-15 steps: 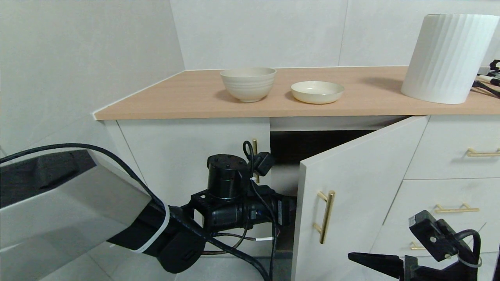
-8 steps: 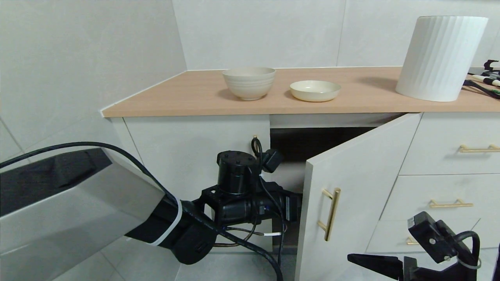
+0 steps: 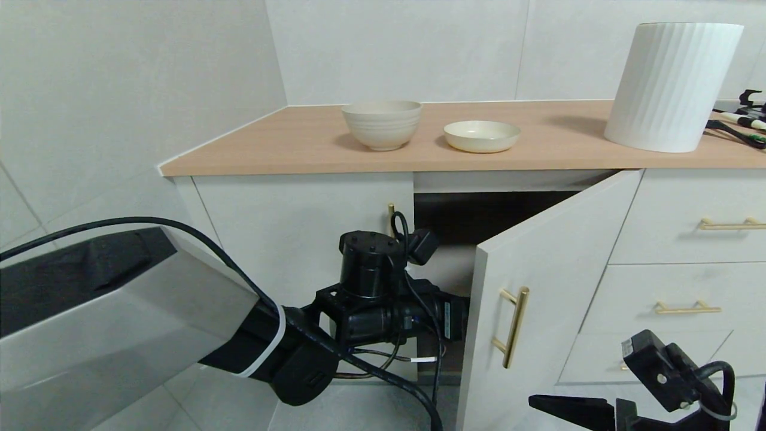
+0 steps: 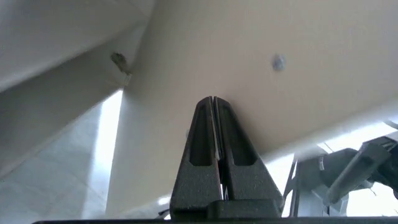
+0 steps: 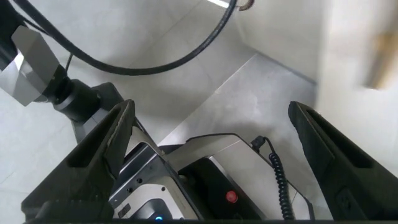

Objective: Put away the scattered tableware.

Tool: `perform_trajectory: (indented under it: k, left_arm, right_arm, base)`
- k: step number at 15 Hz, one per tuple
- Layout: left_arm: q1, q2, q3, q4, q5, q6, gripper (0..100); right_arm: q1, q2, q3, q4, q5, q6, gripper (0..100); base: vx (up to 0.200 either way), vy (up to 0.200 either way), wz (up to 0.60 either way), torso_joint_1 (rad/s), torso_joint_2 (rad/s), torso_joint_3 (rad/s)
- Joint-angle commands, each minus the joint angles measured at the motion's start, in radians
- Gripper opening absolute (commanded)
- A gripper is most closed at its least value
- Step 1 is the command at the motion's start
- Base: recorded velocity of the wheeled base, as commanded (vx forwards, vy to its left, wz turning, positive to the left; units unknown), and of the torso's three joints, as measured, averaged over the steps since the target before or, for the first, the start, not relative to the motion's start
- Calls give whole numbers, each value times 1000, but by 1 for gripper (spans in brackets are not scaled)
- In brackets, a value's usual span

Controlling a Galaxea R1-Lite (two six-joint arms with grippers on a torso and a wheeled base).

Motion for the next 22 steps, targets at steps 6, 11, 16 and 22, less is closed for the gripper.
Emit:
perform_trajectory:
  k: [6,11,16,22]
  left_arm:
    - [-1,56,-55,2,-3,-2,0]
    - [-101,-10,-101,72,13,-20,0]
    - [-297,-143,-9,178,70,34,0]
    - [-59,-300,167,160,97,-39,0]
  right_arm:
    - [7,-1,-3,-2,-1,0,100]
    - [99,-122,0,-8,5,0,100]
    - [117,-205,29,-28,10,-70,100]
    - [33,-133,-29,-22,-6,-69,100]
  base:
    - [0,0,0,0,0,0]
    - [0,0,0,0,0,0]
    - [0,0,0,0,0,0]
    - [0,0,0,0,0,0]
